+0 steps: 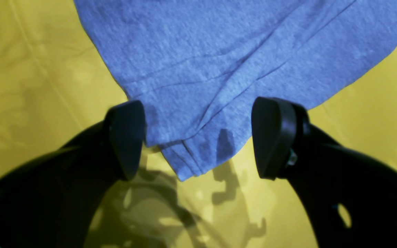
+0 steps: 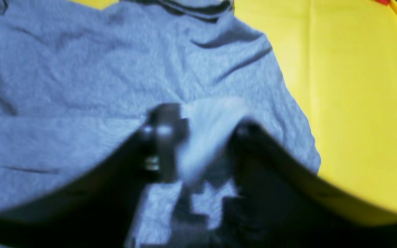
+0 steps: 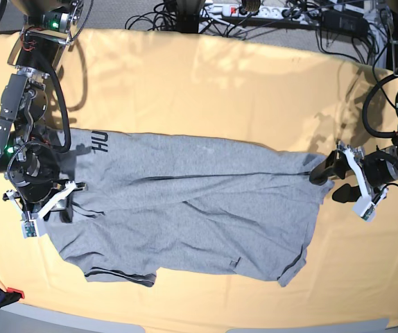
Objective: Layout the t-shirt on the table in an organized manner, then fold the t-shirt properly
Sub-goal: 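Pull the shirt edge with the right gripper, exposing the printed letters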
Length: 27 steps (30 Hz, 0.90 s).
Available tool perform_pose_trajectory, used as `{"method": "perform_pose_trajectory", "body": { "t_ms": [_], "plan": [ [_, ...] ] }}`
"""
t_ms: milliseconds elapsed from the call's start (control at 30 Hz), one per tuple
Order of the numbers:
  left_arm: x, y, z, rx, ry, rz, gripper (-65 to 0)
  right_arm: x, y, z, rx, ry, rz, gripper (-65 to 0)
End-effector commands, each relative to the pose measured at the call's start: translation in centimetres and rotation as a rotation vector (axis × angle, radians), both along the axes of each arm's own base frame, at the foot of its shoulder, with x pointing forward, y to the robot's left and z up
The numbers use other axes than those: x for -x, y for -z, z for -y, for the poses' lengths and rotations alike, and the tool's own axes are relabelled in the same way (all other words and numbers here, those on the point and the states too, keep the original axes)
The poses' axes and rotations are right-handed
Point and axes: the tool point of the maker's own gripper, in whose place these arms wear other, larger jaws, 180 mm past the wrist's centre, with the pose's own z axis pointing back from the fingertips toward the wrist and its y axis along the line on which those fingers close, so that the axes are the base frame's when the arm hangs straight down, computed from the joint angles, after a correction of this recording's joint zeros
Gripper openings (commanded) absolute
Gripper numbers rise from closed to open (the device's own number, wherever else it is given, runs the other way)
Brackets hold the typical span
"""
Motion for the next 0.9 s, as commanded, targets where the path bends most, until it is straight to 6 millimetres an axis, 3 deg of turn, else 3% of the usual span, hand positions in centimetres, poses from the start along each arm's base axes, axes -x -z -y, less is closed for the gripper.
{"method": "perform_pose_trajectory", "body": {
  "t_ms": [0,67,133,233,367,500,700,867],
  "plan": [
    [-0.8,-2.0,-0.3,0.013,-0.004,0.056,-16.6,-1.1,-2.6,0.1,-0.005,-0.004,0.083,-30.6],
    [-0.9,-2.1,-0.3,0.012,-0.004,0.058,-16.6,-1.7,-3.8,0.2,0.007,-0.016,0.108,-22.7],
    [-0.9,-2.1,-0.4,0.011,-0.004,0.059,-16.6,-2.4,-5.1,0.9,0.029,-0.001,0.12,-22.5],
    [-0.8,-1.8,-0.5,-0.005,-0.006,0.053,-16.6,-2.7,-6.3,3.4,0.016,0.105,0.059,-22.6],
    [-0.9,-1.7,-0.9,-0.029,-0.01,0.052,-16.6,-1.6,-6.8,6.7,-0.068,0.203,0.048,-22.6],
    [-1.0,-2.0,-1.1,-0.023,-0.02,0.061,-16.6,1.2,-4.7,8.6,-0.164,0.223,0.0,-22.6],
    [-1.4,-2.6,-2.0,-0.016,-0.065,0.072,-16.6,7.2,-0.2,10.1,-0.315,0.231,-0.086,-22.6],
    [-1.5,-3.0,-2.4,-0.013,-0.076,0.082,-16.6,11.8,2.5,11.4,-0.359,0.266,-0.135,-22.6]
  ]
}}
